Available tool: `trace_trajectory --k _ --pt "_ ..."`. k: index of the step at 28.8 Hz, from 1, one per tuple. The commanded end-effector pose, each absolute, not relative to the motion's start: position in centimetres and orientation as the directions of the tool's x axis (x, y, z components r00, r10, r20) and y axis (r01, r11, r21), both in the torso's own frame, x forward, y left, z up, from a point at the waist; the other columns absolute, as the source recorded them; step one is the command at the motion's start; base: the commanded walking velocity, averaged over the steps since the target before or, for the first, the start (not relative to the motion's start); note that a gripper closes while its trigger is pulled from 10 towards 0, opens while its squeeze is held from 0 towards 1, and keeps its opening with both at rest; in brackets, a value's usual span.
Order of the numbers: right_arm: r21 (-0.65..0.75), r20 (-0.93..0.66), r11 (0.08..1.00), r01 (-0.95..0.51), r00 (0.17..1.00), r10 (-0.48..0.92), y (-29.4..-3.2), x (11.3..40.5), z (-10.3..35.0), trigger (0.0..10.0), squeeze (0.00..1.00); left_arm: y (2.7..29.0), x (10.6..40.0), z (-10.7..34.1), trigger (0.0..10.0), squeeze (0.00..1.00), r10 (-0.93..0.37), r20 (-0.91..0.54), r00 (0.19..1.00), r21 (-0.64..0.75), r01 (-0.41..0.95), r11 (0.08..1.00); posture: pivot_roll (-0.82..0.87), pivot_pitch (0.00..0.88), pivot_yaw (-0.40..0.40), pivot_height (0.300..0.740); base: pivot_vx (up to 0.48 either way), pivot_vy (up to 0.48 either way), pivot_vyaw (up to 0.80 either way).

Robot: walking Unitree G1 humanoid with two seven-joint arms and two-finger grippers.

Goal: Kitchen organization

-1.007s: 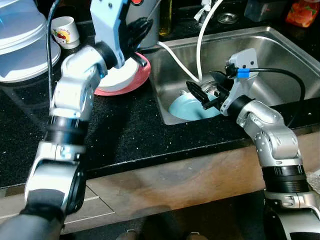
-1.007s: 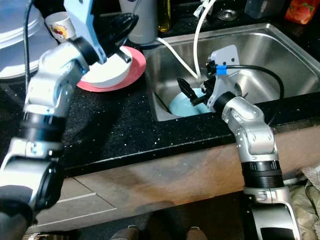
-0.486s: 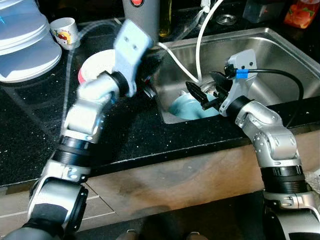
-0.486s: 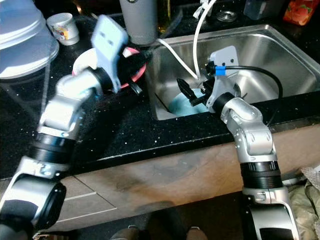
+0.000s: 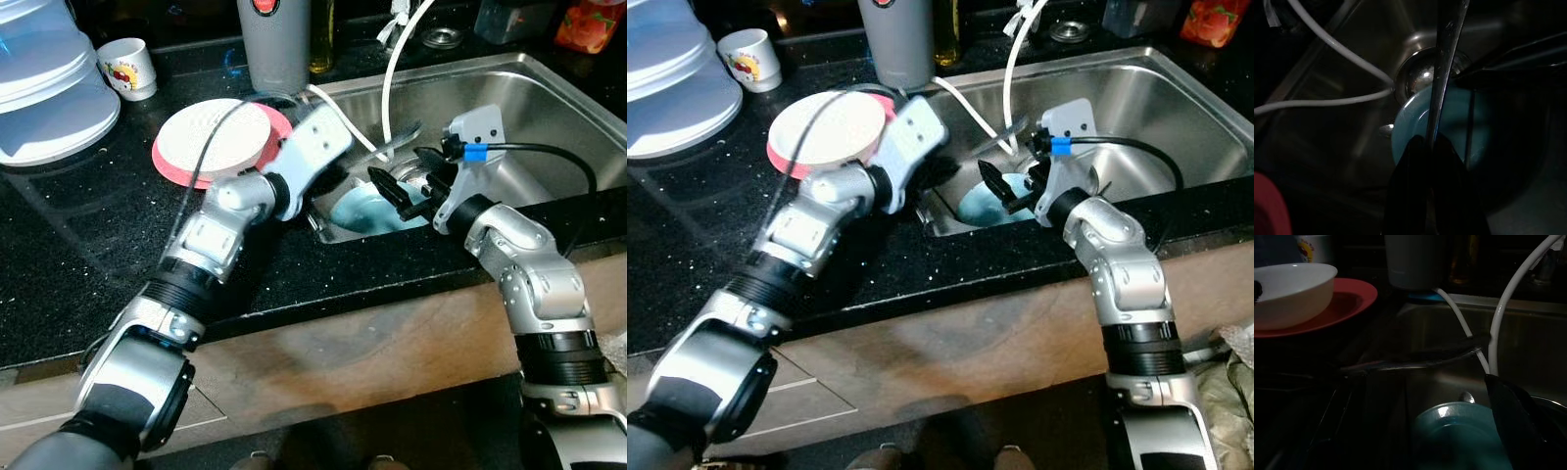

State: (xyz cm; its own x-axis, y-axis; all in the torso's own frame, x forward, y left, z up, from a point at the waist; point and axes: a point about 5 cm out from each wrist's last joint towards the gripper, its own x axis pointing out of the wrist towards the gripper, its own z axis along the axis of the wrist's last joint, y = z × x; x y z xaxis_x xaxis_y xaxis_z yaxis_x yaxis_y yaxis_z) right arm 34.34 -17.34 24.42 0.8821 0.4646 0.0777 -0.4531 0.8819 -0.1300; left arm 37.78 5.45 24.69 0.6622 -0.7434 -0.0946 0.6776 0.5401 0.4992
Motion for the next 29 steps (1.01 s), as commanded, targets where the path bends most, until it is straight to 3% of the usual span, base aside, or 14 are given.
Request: trace_trajectory --k 1,6,12,18,29 --pt "-0.148 0.061 0.878 -0.455 0.882 0.467 -17.4 34.2 24.4 10.0 0.00 5.3 38.1 24.0 0.0 0.00 -0.736 -0.140 0.662 0.533 0.677 0.508 0.02 0.126 0.080 0.740 0.000 0.000 0.00" --pt "-0.152 0.063 0.832 -0.534 0.835 0.547 -16.8 33.6 24.5 10.0 0.00 5.4 38.7 23.0 0.0 0.00 -0.698 -0.185 0.692 0.542 0.664 0.515 0.02 0.123 0.083 0.740 0.000 0.000 0.00" --pt "-0.192 0.017 0.675 -0.713 0.685 0.728 -15.1 31.5 24.5 10.0 0.00 5.8 39.7 23.1 0.0 0.00 -0.644 -0.161 0.747 0.533 0.616 0.581 0.01 0.120 0.084 0.740 0.000 0.000 0.00" --pt "-0.186 -0.016 0.597 -0.781 0.610 0.793 -14.2 30.7 24.4 10.0 0.00 4.9 40.1 23.3 0.0 0.00 -0.655 -0.157 0.739 0.493 0.633 0.597 0.01 0.126 0.083 0.740 0.000 0.000 0.00" --pt "-0.193 -0.034 0.580 -0.791 0.597 0.802 -14.1 30.7 24.6 10.0 0.00 4.3 40.2 22.5 0.0 0.00 -0.656 -0.252 0.712 0.507 0.674 0.537 0.02 0.136 0.079 0.740 0.000 0.000 0.00"
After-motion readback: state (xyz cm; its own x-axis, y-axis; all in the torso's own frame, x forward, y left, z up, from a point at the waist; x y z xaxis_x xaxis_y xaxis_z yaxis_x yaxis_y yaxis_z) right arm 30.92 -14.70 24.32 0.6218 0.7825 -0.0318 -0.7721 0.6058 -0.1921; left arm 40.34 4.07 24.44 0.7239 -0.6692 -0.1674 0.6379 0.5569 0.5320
